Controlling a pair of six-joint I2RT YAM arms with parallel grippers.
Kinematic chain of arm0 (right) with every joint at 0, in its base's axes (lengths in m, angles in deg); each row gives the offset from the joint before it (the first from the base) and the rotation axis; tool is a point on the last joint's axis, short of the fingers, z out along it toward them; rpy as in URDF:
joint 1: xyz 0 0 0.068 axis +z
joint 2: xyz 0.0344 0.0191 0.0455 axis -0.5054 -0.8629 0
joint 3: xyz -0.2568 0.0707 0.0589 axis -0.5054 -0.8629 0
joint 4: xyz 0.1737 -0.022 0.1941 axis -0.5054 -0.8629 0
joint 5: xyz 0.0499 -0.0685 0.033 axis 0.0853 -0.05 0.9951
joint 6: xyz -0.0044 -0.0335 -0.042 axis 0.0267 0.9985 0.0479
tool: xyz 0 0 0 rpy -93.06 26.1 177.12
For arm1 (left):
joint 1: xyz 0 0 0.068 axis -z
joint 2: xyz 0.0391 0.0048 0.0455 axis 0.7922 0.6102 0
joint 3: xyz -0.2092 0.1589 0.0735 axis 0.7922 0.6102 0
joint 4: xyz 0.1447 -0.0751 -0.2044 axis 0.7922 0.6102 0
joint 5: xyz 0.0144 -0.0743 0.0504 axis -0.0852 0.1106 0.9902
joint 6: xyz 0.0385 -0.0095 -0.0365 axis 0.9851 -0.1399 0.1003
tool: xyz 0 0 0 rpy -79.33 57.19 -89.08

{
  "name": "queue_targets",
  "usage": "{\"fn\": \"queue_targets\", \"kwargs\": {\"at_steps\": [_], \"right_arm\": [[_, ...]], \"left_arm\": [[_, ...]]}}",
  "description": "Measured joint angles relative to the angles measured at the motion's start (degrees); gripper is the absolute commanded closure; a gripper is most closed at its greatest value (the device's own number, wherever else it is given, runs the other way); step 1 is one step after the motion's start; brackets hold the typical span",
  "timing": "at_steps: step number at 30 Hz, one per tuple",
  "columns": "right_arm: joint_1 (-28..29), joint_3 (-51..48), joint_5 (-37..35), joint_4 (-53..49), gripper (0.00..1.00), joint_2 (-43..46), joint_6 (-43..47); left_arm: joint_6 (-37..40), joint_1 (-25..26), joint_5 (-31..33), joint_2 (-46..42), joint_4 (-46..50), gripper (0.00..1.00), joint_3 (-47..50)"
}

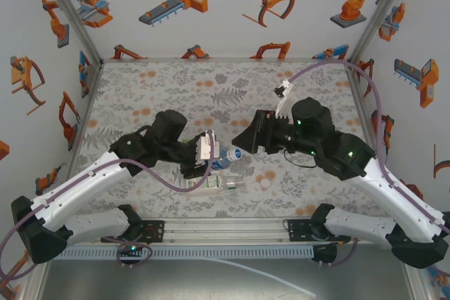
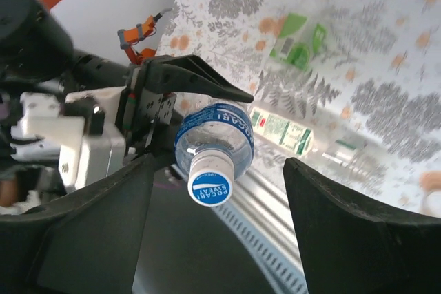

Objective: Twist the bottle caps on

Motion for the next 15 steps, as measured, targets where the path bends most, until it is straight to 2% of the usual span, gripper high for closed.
{"fn": "queue_targets", "kwargs": {"at_steps": [7, 11, 15], "right_arm": [[0.0, 0.2, 8.1, 2.4, 0.38, 0.3, 26.2], [0.0, 0.2, 17.1, 2.4, 0.4, 0.3, 41.5], [0.0, 0.2, 24.5, 2.4, 0.42, 0.3, 52.6]], "left_arm": [[0.0, 0.0, -1.8, -0.9, 0.0, 1.0, 0.0], [0.0, 0.0, -1.9, -1.7, 0.0, 1.0, 0.0], [0.0, 0.0, -2.0, -1.9, 0.4, 1.0, 0.0]]}}
